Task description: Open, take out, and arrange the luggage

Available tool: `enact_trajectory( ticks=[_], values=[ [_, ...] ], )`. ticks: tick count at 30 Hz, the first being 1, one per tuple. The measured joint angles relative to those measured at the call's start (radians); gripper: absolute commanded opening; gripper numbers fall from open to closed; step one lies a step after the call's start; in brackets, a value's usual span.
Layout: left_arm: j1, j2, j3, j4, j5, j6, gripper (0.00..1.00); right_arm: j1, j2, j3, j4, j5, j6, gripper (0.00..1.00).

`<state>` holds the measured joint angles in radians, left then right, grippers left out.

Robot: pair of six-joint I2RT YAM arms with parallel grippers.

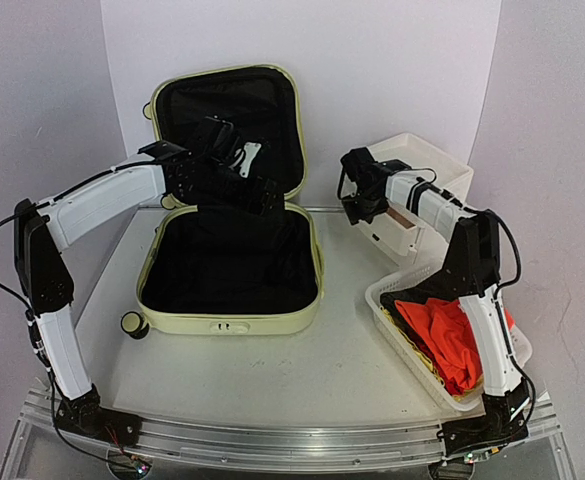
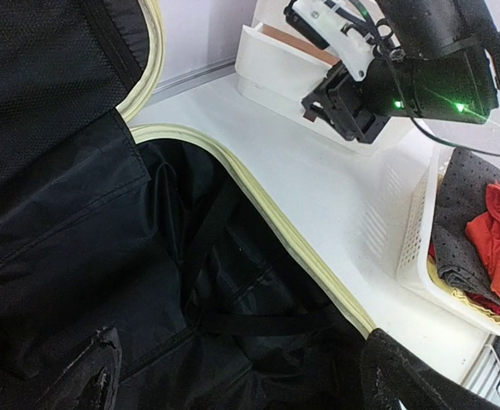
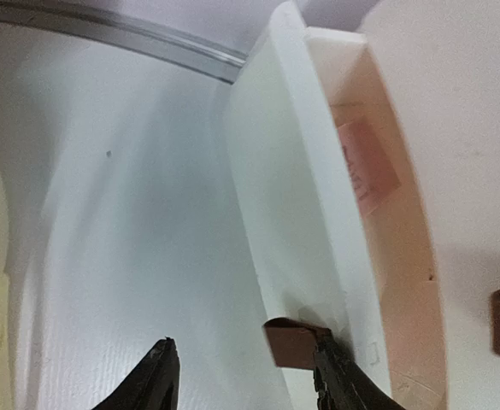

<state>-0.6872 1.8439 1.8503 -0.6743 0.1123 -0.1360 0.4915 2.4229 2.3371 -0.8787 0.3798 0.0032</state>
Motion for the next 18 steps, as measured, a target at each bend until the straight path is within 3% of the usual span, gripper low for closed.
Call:
enact_trajectory(
  ticks=[11,18],
  values=[
    [0.02,0.0,0.0,0.0,0.009,-0.005,0.99,-0.05,0.004,0.013,0.015,0.164,-0.057,0.56],
    [0.027,0.0,-0.015,-0.001,0.004,-0.039,0.96,-0.055,0.006,0.01,0.04,0.119,-0.05,0.68]
  ],
)
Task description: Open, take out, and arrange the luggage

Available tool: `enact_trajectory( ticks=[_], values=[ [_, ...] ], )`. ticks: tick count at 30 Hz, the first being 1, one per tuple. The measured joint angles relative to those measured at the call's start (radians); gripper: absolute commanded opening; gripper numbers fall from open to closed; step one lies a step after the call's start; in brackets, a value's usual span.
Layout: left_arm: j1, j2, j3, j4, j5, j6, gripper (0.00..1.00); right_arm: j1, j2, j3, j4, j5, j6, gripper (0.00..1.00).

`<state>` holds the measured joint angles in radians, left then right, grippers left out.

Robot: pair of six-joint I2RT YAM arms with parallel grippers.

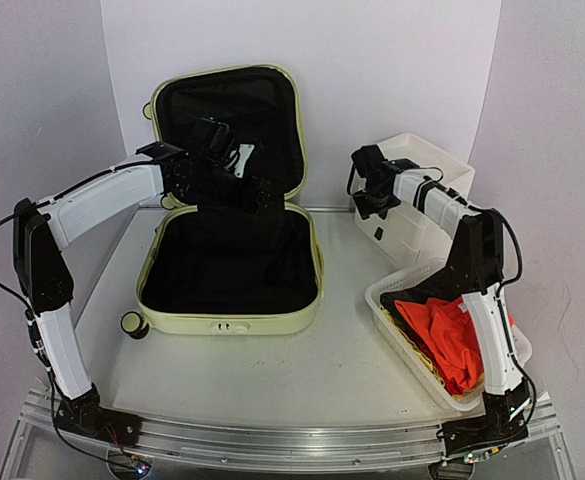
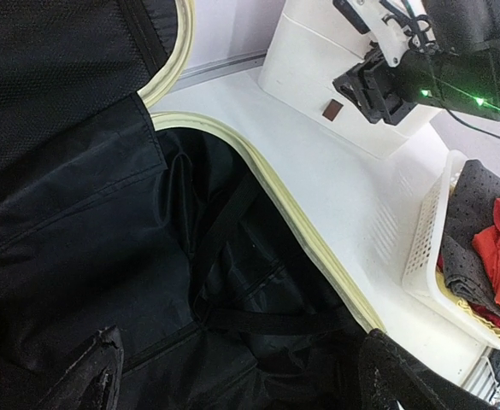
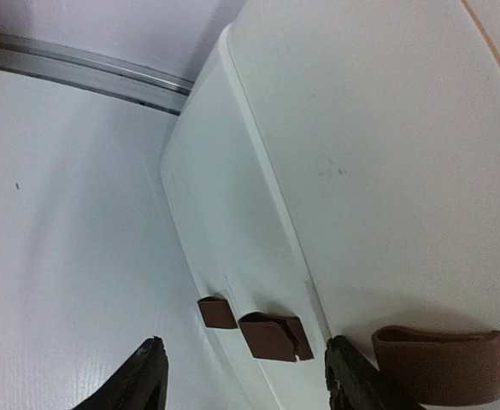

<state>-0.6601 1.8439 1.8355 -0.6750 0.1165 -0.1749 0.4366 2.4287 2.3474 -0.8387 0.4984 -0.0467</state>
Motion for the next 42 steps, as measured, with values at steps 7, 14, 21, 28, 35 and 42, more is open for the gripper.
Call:
enact_trajectory(
  ticks=[7,14,21,28,35,42],
  values=[
    [0.0,-0.031,-0.047,0.007,-0.092,-0.029,0.96,-0.017,-0.242,-0.358,0.233,-0.152,0.048,0.88],
    [0.0,-0.228,-0.312,0.167,-0.24,0.007,1.0,-0.017,-0.691,-0.959,0.664,-0.166,0.032,0.97],
    [0.0,-0.447,-0.565,0.364,-0.43,0.097,0.99,-0.017,-0.922,-1.301,0.857,-0.157,0.039,0.98],
    [0.041,-0.471,-0.695,0.428,-0.566,0.12,0.99,-0.035,-1.116,-1.634,1.011,-0.102,0.084,0.98],
    [0.27,-0.51,-0.855,0.459,-0.57,0.108,0.99,-0.185,-1.127,-1.728,1.104,-0.134,0.122,0.98],
    [0.476,-0.574,-1.05,0.608,-0.541,0.1,0.99,-0.296,-1.022,-1.805,1.258,-0.179,0.095,0.98]
  ],
)
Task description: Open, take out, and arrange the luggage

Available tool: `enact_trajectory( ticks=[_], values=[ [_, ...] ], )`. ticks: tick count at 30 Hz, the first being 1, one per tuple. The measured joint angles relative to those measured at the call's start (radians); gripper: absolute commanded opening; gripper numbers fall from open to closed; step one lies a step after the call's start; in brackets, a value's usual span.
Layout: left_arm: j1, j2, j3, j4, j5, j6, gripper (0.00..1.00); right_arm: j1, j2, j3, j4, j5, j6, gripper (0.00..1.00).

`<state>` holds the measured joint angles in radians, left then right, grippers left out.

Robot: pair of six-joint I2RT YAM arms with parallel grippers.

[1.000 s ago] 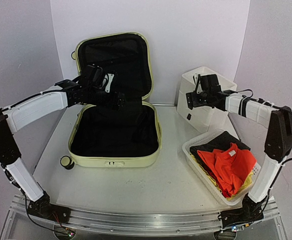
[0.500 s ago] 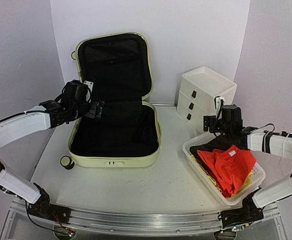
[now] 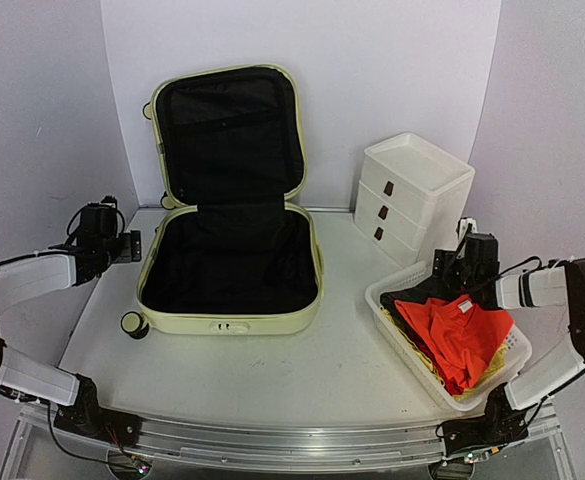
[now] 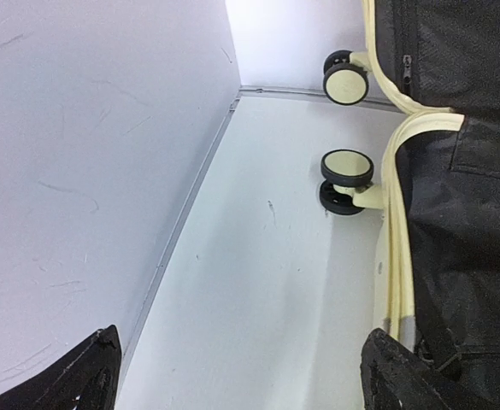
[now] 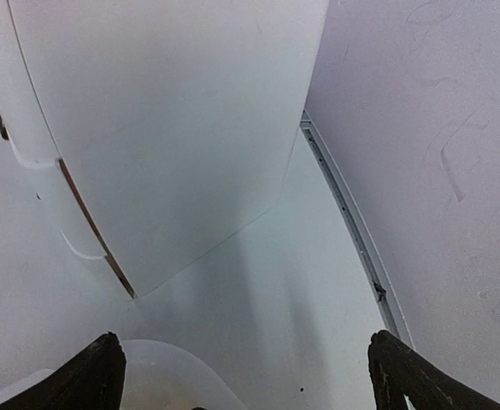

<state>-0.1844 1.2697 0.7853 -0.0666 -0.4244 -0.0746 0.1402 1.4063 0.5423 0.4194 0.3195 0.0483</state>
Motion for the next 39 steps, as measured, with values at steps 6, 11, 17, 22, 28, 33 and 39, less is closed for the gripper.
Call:
enact_trajectory(
  ticks=[6,11,17,22,28,33,39],
  values=[
    [0.048,-0.005,-0.225,0.201,0.038,0.011,0.99,-0.036,0.126,-0.019,0.196,-0.062,-0.013,0.98],
    [0.069,0.031,-0.282,0.383,0.066,0.023,0.99,-0.075,0.2,-0.03,0.349,-0.126,-0.011,0.98],
    [0.085,0.093,-0.296,0.524,0.116,0.058,0.97,-0.095,0.22,-0.084,0.504,-0.159,-0.011,0.98],
    [0.104,0.143,-0.288,0.591,0.183,0.09,0.94,-0.095,0.225,-0.092,0.529,-0.162,-0.011,0.98],
    [0.118,0.208,-0.303,0.733,0.248,0.108,0.94,-0.097,0.227,-0.092,0.533,-0.17,-0.014,0.98],
    [0.137,0.246,-0.322,0.834,0.292,0.12,0.99,-0.097,0.227,-0.092,0.533,-0.172,-0.015,0.98],
    [0.147,0.253,-0.325,0.853,0.329,0.128,1.0,-0.097,0.227,-0.092,0.533,-0.173,-0.015,0.98]
  ],
)
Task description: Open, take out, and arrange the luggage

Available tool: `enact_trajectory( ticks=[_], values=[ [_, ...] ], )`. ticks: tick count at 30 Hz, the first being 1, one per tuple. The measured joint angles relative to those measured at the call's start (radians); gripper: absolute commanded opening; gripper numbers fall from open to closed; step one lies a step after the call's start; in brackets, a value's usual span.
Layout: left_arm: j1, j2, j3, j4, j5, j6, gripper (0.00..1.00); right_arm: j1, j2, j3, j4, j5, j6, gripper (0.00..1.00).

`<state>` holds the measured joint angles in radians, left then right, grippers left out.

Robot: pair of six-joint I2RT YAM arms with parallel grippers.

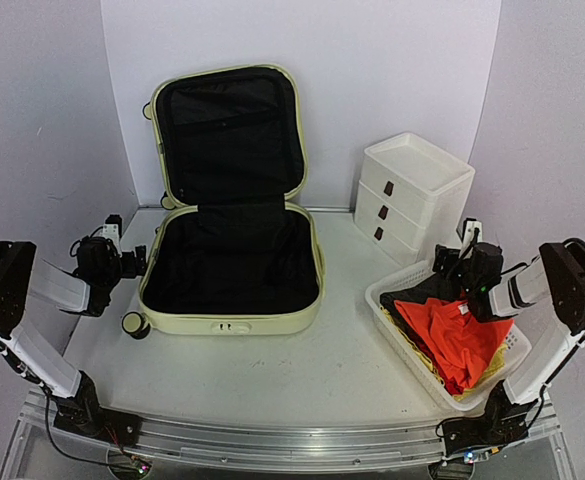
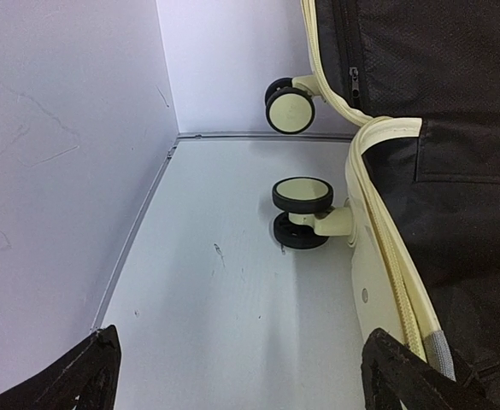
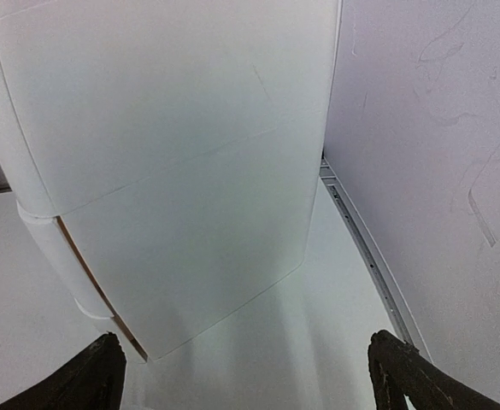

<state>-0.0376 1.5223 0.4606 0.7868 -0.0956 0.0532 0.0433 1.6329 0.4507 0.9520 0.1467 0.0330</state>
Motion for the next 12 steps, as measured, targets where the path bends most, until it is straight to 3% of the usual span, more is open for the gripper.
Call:
enact_trajectory(
  ticks=[12],
  values=[
    [0.0,0.0,-0.005,0.008,0.018,0.0,1.0,0.0,0.0,0.0,0.0,0.0,0.0,0.98]
  ],
)
